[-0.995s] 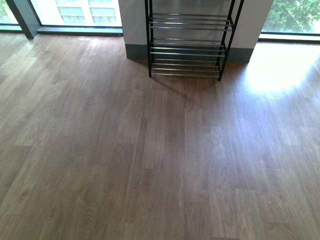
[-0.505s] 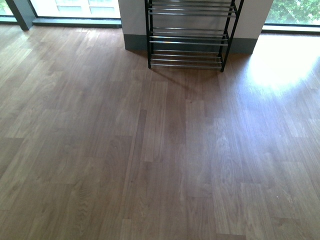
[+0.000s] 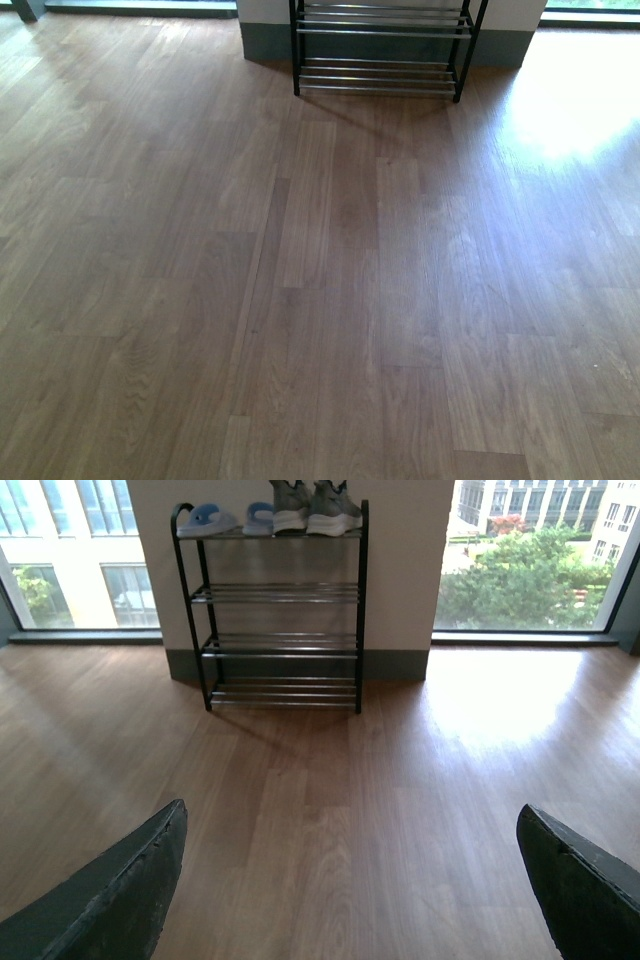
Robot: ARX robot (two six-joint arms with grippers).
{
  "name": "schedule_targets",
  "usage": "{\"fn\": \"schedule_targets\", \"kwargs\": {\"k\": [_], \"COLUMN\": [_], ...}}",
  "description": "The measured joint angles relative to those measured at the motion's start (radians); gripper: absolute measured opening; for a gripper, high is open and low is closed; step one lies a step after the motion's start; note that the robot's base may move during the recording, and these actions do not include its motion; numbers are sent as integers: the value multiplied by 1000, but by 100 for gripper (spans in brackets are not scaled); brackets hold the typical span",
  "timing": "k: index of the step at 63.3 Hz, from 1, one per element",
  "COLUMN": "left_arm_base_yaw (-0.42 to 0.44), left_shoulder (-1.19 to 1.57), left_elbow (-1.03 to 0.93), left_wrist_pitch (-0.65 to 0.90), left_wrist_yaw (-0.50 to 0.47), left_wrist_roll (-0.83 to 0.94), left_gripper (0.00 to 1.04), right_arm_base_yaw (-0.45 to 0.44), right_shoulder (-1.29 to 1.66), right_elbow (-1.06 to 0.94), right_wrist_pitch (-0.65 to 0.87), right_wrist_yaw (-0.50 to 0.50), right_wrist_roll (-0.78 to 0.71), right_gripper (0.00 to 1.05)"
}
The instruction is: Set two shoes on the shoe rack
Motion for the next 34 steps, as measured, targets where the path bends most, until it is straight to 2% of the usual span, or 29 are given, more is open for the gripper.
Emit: {"fn": "schedule_targets", "kwargs": {"k": [34], "left_arm_base_yaw": [0], "left_shoulder": [0], "left_elbow": [0], "left_wrist_pitch": [0], "left_wrist_yaw": [0], "left_wrist_roll": [0], "left_gripper": [95], "right_arm_base_yaw": [0], "right_shoulder": [0], "right_elbow": [0], "right_wrist_pitch": [0], "right_wrist_yaw": [0], "right_wrist_roll": [0], "right_gripper": [96]}}
